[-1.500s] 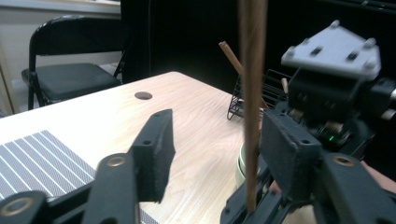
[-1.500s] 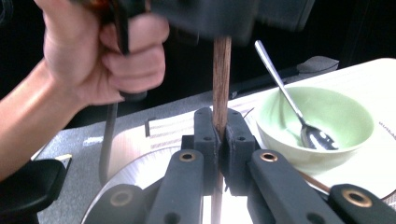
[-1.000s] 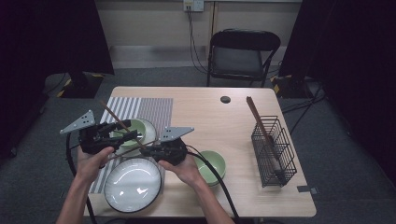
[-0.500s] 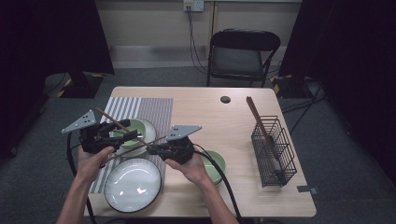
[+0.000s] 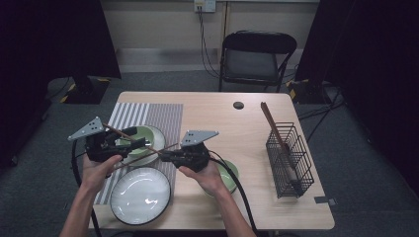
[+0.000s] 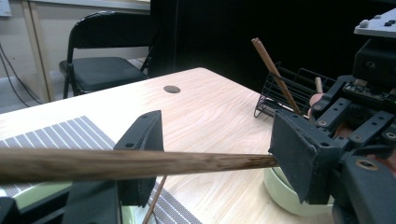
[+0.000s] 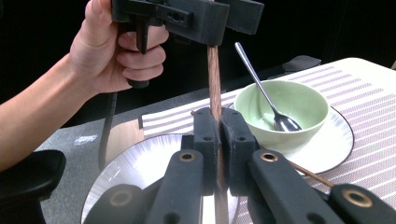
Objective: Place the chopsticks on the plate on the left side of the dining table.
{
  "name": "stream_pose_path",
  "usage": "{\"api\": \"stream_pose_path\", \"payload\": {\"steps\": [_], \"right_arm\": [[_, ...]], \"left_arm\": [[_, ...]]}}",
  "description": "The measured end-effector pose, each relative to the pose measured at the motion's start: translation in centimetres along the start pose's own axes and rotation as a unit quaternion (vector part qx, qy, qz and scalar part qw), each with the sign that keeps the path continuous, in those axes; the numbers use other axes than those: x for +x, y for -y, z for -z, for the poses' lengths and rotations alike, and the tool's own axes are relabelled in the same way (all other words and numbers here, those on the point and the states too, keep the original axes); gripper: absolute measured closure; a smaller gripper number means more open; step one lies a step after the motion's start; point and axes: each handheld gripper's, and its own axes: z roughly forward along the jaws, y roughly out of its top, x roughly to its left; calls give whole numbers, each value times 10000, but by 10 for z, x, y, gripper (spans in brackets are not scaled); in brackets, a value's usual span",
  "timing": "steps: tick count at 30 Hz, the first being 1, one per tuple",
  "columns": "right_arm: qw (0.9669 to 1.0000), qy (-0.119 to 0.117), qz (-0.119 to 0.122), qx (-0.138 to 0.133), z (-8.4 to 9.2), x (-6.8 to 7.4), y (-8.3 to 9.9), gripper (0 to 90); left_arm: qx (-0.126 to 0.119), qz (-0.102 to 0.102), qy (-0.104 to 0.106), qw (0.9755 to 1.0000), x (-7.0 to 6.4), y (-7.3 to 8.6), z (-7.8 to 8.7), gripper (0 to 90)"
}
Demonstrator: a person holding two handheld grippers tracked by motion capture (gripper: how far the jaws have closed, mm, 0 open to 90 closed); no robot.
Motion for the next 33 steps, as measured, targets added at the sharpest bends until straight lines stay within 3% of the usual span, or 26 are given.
{"api": "stream_pose_path", "payload": {"steps": [13, 17, 19, 23, 28, 31, 33], "right_arm": [[10000, 46, -22, 76, 7, -5, 3, 865], [9998, 123, -119, -94, 13, -9, 2, 865], [9995, 235, -141, -143, 17, -12, 1, 865], [9988, 397, -274, 4, 16, -16, 3, 866], [9994, 245, -236, 114, 6, -9, 5, 866], [9995, 153, -176, 210, -2, -5, 8, 866], [9994, 101, -187, 255, -5, -4, 10, 866]], "left_arm": [[-135, 77, -226, 9996, 5, 0, 8, 337], [-164, -2, -235, 9996, 4, -3, 12, 339], [-198, -138, -208, 9995, 0, -6, 13, 341], [-310, -326, -56, 9990, -10, -12, 13, 340], [-286, -529, 25, 9982, -16, -13, 11, 324], [-177, -667, -57, 9976, -17, -11, 8, 319], [-155, -653, -52, 9977, -14, -9, 7, 316]]}}
